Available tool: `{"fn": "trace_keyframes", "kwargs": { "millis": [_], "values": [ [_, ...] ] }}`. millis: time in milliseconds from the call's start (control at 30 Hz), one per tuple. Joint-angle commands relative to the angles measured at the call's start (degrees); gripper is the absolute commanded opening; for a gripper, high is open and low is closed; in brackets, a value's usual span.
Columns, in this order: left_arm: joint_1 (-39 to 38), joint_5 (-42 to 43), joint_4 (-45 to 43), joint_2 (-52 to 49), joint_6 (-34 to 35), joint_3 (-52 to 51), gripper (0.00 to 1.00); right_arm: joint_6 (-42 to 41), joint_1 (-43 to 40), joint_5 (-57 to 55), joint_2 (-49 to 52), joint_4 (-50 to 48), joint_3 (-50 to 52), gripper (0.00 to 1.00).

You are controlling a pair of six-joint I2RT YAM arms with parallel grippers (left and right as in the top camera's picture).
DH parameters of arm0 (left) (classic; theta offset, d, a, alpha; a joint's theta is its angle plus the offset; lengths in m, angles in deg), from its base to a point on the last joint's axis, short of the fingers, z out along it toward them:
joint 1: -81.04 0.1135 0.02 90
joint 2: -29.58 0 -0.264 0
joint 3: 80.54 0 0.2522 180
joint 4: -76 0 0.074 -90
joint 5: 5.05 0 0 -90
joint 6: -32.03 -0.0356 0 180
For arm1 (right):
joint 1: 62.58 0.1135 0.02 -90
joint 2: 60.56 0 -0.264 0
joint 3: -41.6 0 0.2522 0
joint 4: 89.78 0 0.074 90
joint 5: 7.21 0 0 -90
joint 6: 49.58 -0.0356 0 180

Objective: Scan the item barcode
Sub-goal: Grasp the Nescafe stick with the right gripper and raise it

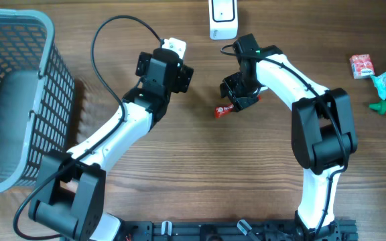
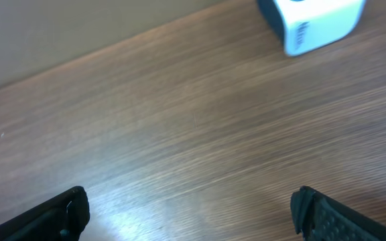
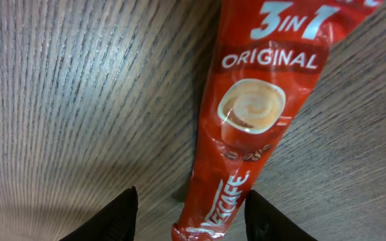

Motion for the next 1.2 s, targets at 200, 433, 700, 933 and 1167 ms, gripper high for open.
{"fn": "trace_keyframes", "kwargs": {
  "millis": [200,433,700,933,1167],
  "values": [
    [2.78,-0.76,3.56,1.79,-0.68,0.37,1.00,-0.81,-0.15,-8.52,1.05,3.28,0.66,0.53],
    [2.78,-0.76,4.44,1.79,-0.70,0.37,1.00,-0.81,0.28,-3.23,1.03,-2.40,3.96,0.45],
    [2.78,-0.79,6.64,1.79,-0.70,0.37,1.00,-0.72,1.64,-1.09,1.05,-2.03,4.22,0.35],
    [2.75,-0.76,7.08,1.79,-0.70,0.37,1.00,3.17,1.62,-0.35,1.03,-0.52,4.22,0.04],
    [2.75,-0.74,7.08,1.79,-0.70,0.37,1.00,10.91,-0.20,2.45,0.35,-0.52,3.82,0.04]
  ]
}}
